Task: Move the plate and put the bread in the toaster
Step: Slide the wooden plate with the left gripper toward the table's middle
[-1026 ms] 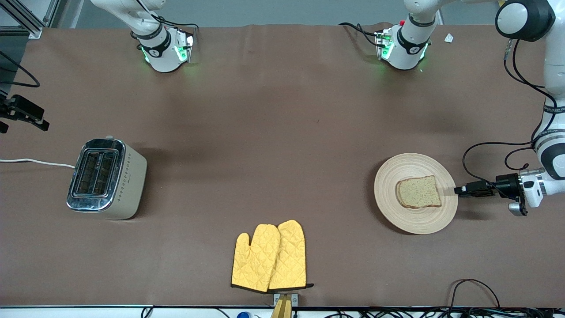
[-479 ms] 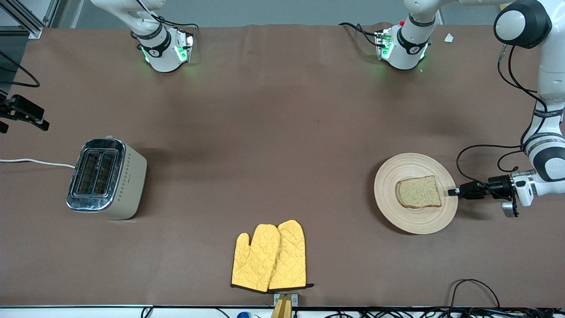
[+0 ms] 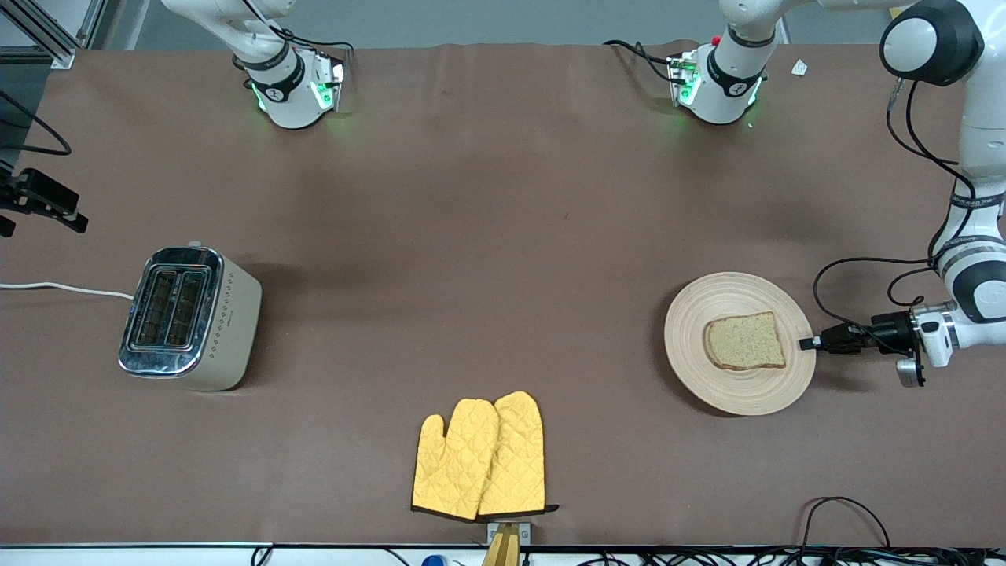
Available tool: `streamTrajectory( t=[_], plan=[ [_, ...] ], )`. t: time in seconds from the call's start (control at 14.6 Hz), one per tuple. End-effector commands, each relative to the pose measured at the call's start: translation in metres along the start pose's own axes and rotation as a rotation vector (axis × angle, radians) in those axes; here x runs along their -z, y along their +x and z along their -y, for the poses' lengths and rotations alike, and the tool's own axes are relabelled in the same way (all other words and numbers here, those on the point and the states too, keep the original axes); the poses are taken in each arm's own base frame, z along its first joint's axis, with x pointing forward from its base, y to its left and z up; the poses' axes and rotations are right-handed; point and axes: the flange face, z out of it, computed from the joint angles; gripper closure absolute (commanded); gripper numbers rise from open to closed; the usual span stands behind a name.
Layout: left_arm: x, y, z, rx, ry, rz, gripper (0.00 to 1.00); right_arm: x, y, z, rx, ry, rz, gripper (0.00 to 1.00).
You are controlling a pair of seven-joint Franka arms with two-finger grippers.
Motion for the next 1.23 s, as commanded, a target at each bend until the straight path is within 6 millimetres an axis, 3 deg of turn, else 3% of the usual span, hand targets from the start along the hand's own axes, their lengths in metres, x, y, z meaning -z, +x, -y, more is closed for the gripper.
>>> streamTrajectory(
  t=[0.0,0.21,0.41,0.55,0.75,0.96,1.16],
  plan=[
    [0.003,0.005,-0.004,-0.026,-0.005,-0.006,0.99,0.003,-0.009,0.003,-0.002,-0.01,0.0,0.0],
    [-0.005,0.016,-0.031,-0.063,-0.069,0.021,1.0,0.003,-0.009,0.003,-0.002,-0.01,0.0,0.0],
    [-0.02,0.037,-0.081,-0.077,-0.131,0.045,1.0,0.003,-0.009,0.003,-0.002,-0.01,0.0,0.0],
    [-0.044,0.05,-0.117,-0.085,-0.18,0.069,1.0,0.003,-0.009,0.003,-0.002,-0.01,0.002,0.0],
    [-0.088,0.066,-0.166,-0.144,-0.227,0.087,1.0,0.004,-0.011,0.0,-0.007,-0.009,0.008,0.0],
    [-0.153,0.073,-0.218,-0.119,-0.229,0.156,1.0,0.006,-0.011,-0.006,-0.007,-0.012,0.005,0.0],
    [-0.221,0.069,-0.261,-0.133,-0.243,0.187,1.0,0.009,-0.011,-0.008,-0.015,-0.012,-0.003,0.0]
  ],
)
